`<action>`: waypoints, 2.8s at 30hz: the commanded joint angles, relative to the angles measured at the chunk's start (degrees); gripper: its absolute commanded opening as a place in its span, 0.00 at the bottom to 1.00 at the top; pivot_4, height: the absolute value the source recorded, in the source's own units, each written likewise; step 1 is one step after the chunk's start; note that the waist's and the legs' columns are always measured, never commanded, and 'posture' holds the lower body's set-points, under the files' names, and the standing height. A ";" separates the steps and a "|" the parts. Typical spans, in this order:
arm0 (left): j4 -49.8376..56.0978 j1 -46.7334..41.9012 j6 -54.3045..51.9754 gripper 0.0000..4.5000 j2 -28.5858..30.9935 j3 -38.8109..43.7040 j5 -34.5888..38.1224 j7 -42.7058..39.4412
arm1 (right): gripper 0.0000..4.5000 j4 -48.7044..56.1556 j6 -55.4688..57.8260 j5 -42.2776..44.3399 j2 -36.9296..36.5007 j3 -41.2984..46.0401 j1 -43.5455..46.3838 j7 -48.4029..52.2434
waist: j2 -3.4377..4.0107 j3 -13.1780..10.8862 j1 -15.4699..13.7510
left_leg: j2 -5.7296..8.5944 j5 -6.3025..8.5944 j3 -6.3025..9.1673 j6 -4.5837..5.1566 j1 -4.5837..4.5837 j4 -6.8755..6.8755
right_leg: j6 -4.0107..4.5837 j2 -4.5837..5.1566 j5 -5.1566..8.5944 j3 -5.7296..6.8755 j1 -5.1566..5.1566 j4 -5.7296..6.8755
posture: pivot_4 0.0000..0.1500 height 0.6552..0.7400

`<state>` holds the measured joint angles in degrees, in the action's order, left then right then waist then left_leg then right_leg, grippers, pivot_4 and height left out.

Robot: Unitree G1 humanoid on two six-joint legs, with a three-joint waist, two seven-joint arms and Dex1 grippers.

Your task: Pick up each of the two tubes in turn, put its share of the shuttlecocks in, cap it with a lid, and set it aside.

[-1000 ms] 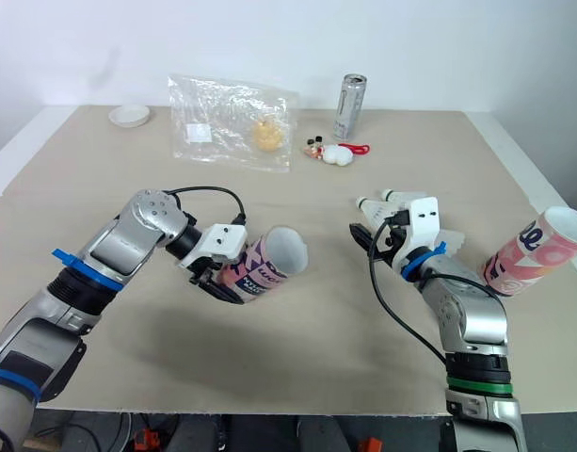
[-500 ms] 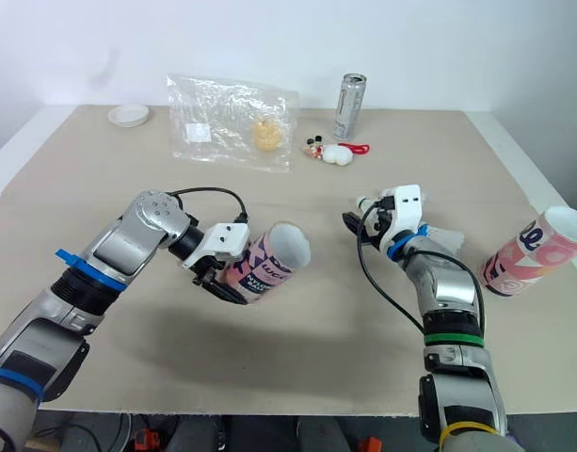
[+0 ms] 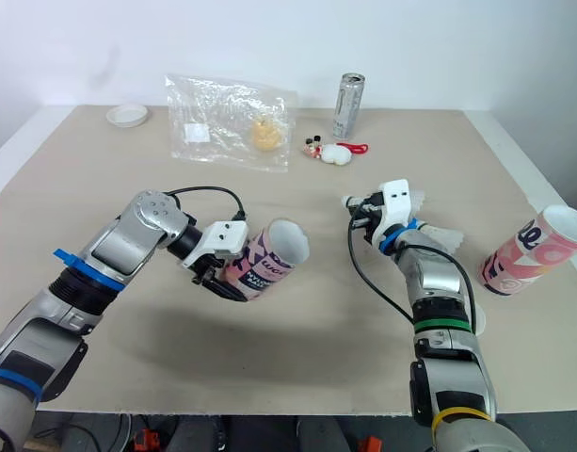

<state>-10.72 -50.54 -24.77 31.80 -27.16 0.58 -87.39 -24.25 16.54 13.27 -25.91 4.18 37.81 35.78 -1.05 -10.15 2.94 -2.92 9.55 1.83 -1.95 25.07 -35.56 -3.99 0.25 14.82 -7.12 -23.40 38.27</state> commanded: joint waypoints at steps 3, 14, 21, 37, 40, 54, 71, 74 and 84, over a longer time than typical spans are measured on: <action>-0.79 -0.81 0.28 0.61 0.13 1.42 0.96 0.75 | 0.00 25.04 -6.44 2.87 -9.46 -1.74 -2.82 14.49 | 0.12 -0.07 -0.08 | 0.01 0.00 0.00 0.00 0.03 0.01 | -0.06 0.01 0.04 0.01 -0.02 -0.01 | 1.00 1.00; -3.32 -1.38 0.67 0.61 0.12 0.92 1.02 0.64 | 0.00 40.64 -19.50 1.89 -26.56 -5.50 -3.75 33.78 | 0.11 -0.07 -0.05 | 0.01 -0.01 0.00 0.01 -0.07 -0.09 | -0.18 0.03 0.07 0.03 0.06 0.02 | 1.00 1.00; -3.64 -1.81 0.33 0.61 -0.30 1.05 0.94 1.25 | 0.00 41.32 -20.42 2.68 -24.44 -7.53 -3.53 35.23 | 0.11 -0.07 -0.17 | 0.01 -0.01 0.00 0.01 -0.02 -0.19 | -0.20 0.04 0.06 0.03 0.06 0.02 | 1.00 1.00; -2.10 -0.85 -0.17 0.61 0.24 1.10 1.26 1.29 | 0.99 42.95 6.06 19.63 -22.30 5.78 -8.05 22.39 | 0.09 -0.07 -0.48 | 0.01 -0.02 0.05 0.01 0.02 -0.24 | -0.01 0.07 -0.02 0.05 0.07 0.11 | 1.00 1.00; -2.19 -0.90 0.02 0.61 0.13 0.95 1.24 1.33 | 0.99 43.20 11.61 22.30 -19.98 13.19 -14.61 14.68 | 0.01 -0.02 -0.45 | 0.03 -0.01 0.05 0.02 0.03 -0.25 | 0.01 0.08 -0.01 0.05 0.06 0.11 | 1.00 1.00; -3.19 -1.26 1.18 0.61 -0.74 0.47 1.31 0.46 | 0.99 44.78 20.10 25.07 -14.54 31.58 -43.97 0.91 | 0.02 -0.01 -0.27 | 0.05 -0.02 0.18 0.05 -0.06 -0.29 | -0.14 0.05 0.16 0.16 0.12 0.30 | 1.00 1.00; -2.68 -1.05 0.79 0.61 -0.75 0.90 1.21 0.92 | 0.99 28.20 16.30 16.95 -12.53 20.44 -29.79 -3.46 | 0.02 -0.01 -0.07 | 0.06 -0.16 0.02 0.24 -0.06 -0.29 | -0.20 0.05 -0.01 0.00 0.06 0.29 | 1.00 1.00; -2.33 -0.90 0.53 0.61 -0.49 0.93 1.27 0.98 | 0.99 25.70 15.36 15.65 -12.34 19.57 -28.04 -3.45 | 0.03 -0.01 -0.06 | 0.06 -0.16 0.02 0.24 -0.06 -0.27 | -0.19 0.04 0.00 0.01 0.05 0.29 | 1.00 1.00; -2.48 -1.00 0.43 0.61 -0.41 1.03 1.25 1.51 | 0.99 15.94 11.81 11.00 -12.35 14.82 -20.96 -2.69 | 0.03 -0.02 -0.04 | 0.06 -0.16 0.01 0.24 -0.06 -0.28 | -0.22 0.04 -0.04 0.00 0.05 0.29 | 1.00 1.00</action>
<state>-14.58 -51.12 -24.22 30.74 -27.15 1.62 -86.16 -7.72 29.53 25.35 -37.64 18.97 15.59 33.42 -1.02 -10.17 2.91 -2.87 9.39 1.84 -1.71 25.01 -35.84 -4.20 0.29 14.78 -7.11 -23.34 38.55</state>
